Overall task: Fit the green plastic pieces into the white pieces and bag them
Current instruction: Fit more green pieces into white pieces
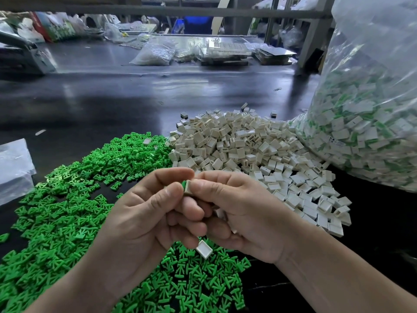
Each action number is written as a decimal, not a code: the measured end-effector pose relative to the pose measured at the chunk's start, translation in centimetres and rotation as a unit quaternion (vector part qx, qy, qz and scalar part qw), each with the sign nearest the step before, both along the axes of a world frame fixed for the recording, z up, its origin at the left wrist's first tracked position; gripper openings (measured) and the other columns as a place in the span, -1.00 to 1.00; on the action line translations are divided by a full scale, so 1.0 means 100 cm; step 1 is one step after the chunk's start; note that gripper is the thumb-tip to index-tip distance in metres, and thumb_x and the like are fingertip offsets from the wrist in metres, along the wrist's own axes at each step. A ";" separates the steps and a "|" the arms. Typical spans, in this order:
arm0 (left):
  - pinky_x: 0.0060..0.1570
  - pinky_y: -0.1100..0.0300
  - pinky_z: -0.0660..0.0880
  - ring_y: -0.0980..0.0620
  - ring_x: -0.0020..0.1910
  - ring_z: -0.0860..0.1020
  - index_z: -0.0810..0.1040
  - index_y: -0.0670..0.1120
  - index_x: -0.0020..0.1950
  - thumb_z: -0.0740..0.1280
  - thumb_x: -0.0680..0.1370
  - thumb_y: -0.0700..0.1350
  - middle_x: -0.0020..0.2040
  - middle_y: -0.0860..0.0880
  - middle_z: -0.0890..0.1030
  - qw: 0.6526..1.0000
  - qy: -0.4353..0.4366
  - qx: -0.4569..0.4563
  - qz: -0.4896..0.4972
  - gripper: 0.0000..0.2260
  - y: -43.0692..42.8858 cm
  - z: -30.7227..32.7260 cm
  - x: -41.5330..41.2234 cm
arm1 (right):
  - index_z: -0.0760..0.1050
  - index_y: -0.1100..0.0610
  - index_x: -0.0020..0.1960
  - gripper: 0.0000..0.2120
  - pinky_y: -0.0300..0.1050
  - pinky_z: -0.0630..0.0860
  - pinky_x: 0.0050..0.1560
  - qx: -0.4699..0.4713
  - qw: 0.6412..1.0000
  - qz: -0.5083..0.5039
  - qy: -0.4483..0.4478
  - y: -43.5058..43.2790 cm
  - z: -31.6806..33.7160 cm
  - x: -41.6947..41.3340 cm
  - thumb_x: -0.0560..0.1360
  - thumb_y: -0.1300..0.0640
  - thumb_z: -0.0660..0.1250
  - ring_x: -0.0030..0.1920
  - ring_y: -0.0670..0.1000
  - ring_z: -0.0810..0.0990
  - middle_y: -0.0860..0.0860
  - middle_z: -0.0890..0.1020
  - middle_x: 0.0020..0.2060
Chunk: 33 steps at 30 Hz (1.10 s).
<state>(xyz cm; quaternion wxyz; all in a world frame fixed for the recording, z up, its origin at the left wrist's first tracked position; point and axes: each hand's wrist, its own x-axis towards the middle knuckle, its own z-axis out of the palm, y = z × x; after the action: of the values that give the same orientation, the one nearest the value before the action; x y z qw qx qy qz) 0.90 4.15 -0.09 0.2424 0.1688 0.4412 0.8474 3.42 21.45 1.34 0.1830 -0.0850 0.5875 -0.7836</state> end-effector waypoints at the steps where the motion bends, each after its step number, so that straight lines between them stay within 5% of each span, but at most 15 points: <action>1: -0.45 0.14 0.57 -0.10 -0.41 0.64 0.63 -0.11 0.07 0.57 0.37 -0.05 -0.31 -0.21 0.63 1.000 0.014 -0.012 0.005 -0.67 -0.001 0.001 -0.001 | 0.51 0.11 -0.25 -0.68 -0.31 0.12 -0.61 -0.004 1.000 -0.002 -0.005 0.000 0.001 0.000 0.66 0.10 0.22 -0.60 -0.12 0.29 0.01 0.46 -0.48; 6: -0.47 0.12 0.53 -0.19 -0.44 0.59 0.58 -0.13 0.03 0.51 0.42 0.08 -0.33 -0.24 0.61 0.978 0.139 -0.127 0.090 -0.65 -0.004 -0.003 -0.001 | 0.44 0.23 -0.14 -0.78 -0.34 0.13 -0.59 0.040 0.999 -0.013 -0.023 -0.002 -0.001 -0.002 0.58 0.08 0.26 -0.57 -0.06 0.27 0.19 0.40 -0.33; 10: -0.45 0.14 0.54 -0.15 -0.44 0.59 0.58 -0.02 -0.02 0.38 0.50 -0.01 -0.32 -0.20 0.62 0.940 0.211 -0.201 0.176 -0.87 0.000 -0.003 0.004 | 0.42 0.15 -0.19 -0.80 -0.33 0.15 -0.58 0.020 0.996 -0.032 -0.080 -0.005 0.000 -0.003 0.51 0.04 0.25 -0.54 -0.06 0.31 0.15 0.44 -0.36; 12: -0.32 0.20 0.56 -0.03 -0.32 0.63 0.55 0.10 -0.01 0.39 0.49 0.07 -0.22 -0.10 0.66 0.890 0.257 -0.279 0.252 -0.87 -0.001 -0.005 0.007 | 0.43 0.13 -0.17 -0.84 -0.31 0.19 -0.61 -0.066 0.985 -0.065 -0.145 -0.005 -0.001 -0.006 0.54 0.07 0.23 -0.52 -0.07 0.36 0.04 0.50 -0.38; 15: -0.09 0.28 0.54 0.15 0.03 0.60 0.47 0.22 0.16 0.32 0.40 0.38 0.11 0.14 0.59 0.813 0.348 -0.385 0.264 -0.59 0.002 -0.007 0.011 | 0.45 0.17 -0.18 -0.81 -0.27 0.26 -0.56 -0.194 0.945 -0.129 -0.229 -0.007 -0.003 -0.011 0.56 0.12 0.19 -0.48 -0.05 0.39 0.07 0.52 -0.34; 18: 0.20 0.52 0.27 0.35 0.33 0.32 0.35 0.18 0.39 0.19 0.40 0.46 0.37 0.26 0.33 0.720 0.452 -0.490 0.193 -0.36 0.012 -0.013 0.013 | 0.56 0.19 -0.22 -0.68 -0.23 0.34 -0.49 -0.220 0.936 -0.129 -0.242 -0.012 -0.006 -0.010 0.59 0.09 0.16 -0.45 -0.02 0.43 0.08 0.52 -0.37; 20: 0.21 0.59 0.12 0.41 0.33 0.24 0.29 0.13 0.46 0.16 0.43 0.41 0.41 0.23 0.28 0.683 0.469 -0.531 0.178 -0.33 0.014 -0.014 0.013 | 0.56 0.20 -0.13 -0.68 -0.22 0.37 -0.51 -0.219 0.937 -0.119 -0.244 -0.015 -0.007 -0.009 0.62 0.06 0.13 -0.46 0.01 0.46 0.10 0.54 -0.38; 23: 0.24 0.36 0.27 0.21 0.31 0.37 0.37 0.01 0.45 0.17 0.49 0.32 0.41 0.10 0.38 0.659 0.483 -0.542 0.198 -0.38 0.013 -0.014 0.012 | 0.52 0.25 -0.08 -0.66 -0.24 0.40 -0.60 -0.242 0.930 -0.122 -0.247 -0.016 -0.008 -0.010 0.65 0.04 0.12 -0.48 0.08 0.49 0.16 0.54 -0.38; 28: 0.16 0.35 0.31 0.14 0.22 0.47 0.51 0.02 0.31 0.17 0.50 0.29 0.30 0.12 0.48 0.641 0.480 -0.562 0.206 -0.49 0.013 -0.014 0.008 | 0.45 0.32 0.00 -0.66 -0.17 0.53 -0.47 -0.251 0.930 -0.121 -0.240 -0.020 -0.011 -0.010 0.67 0.07 0.07 -0.42 0.11 0.54 0.20 0.57 -0.36; 33: 0.07 0.54 0.30 0.27 0.13 0.48 0.61 0.10 0.12 0.25 0.49 0.24 0.19 0.23 0.51 0.680 0.465 -0.531 0.199 -0.66 0.010 -0.014 0.005 | 0.48 0.35 0.00 -0.67 -0.13 0.55 -0.44 -0.266 0.930 -0.129 -0.217 -0.021 -0.011 -0.008 0.68 0.11 0.10 -0.39 0.06 0.62 0.17 0.61 -0.36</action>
<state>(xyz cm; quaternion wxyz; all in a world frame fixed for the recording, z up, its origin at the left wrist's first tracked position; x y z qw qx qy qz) 1.36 5.14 -1.48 -0.1196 0.2916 0.8965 0.3113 2.63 19.36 0.26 0.1737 0.1178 0.3096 -0.9274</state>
